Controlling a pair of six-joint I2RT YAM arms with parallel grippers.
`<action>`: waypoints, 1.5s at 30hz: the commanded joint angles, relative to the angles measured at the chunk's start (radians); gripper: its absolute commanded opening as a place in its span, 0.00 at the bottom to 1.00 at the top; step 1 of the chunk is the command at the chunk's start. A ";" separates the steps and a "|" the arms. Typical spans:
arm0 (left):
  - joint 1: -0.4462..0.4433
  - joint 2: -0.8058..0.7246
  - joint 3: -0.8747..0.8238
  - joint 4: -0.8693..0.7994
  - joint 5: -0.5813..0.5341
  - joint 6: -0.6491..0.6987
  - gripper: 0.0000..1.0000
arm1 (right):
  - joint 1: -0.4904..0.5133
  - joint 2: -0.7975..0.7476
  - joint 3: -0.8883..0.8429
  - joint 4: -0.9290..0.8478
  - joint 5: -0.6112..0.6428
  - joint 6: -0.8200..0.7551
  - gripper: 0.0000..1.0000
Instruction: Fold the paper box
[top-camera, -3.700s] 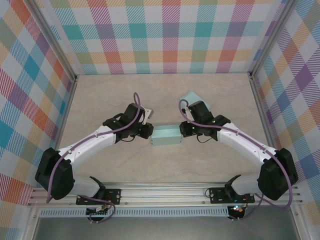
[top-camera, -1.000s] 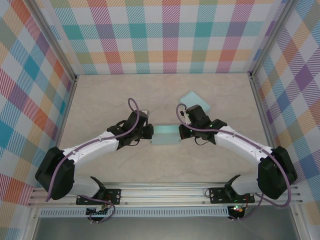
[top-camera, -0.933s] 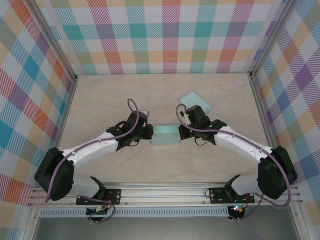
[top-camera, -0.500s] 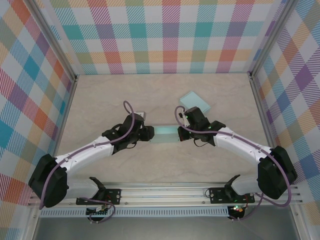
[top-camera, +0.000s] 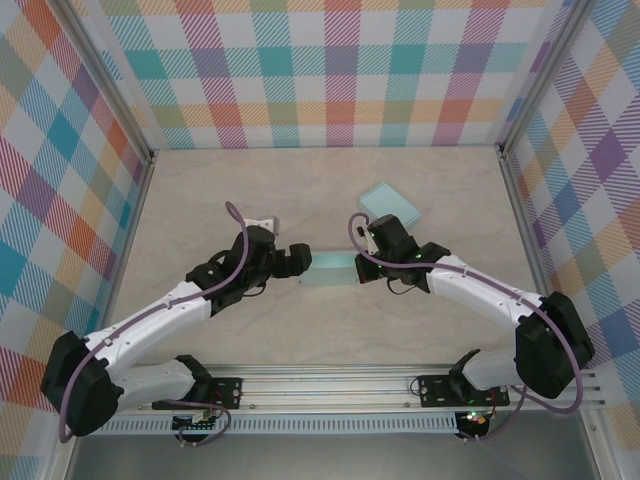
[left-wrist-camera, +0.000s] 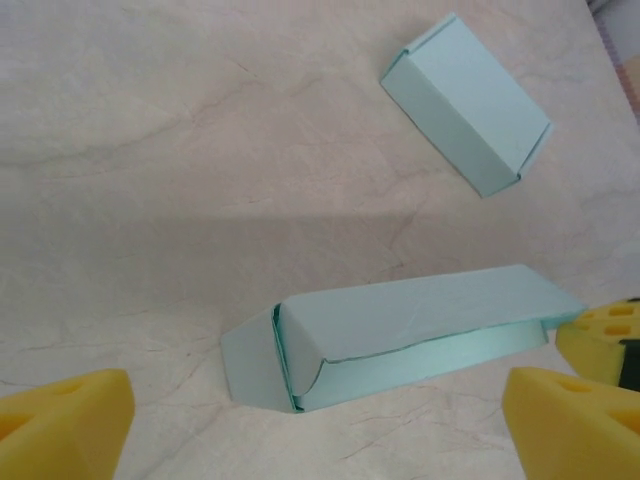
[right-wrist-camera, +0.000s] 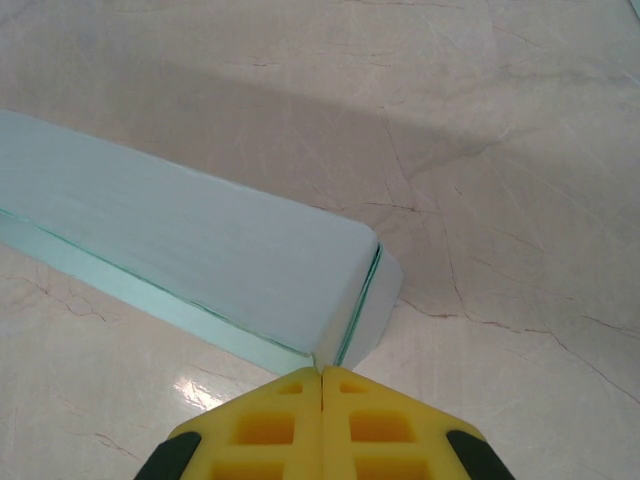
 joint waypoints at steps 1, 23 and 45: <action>-0.008 -0.043 -0.011 -0.026 -0.041 -0.026 1.00 | 0.011 0.022 -0.015 -0.052 0.006 -0.016 0.00; -0.005 -0.038 0.092 -0.065 -0.225 -0.064 1.00 | 0.018 0.018 -0.013 -0.061 0.014 -0.021 0.00; 0.028 0.158 0.254 -0.056 -0.113 -0.040 1.00 | 0.024 0.021 -0.007 -0.065 0.022 -0.021 0.00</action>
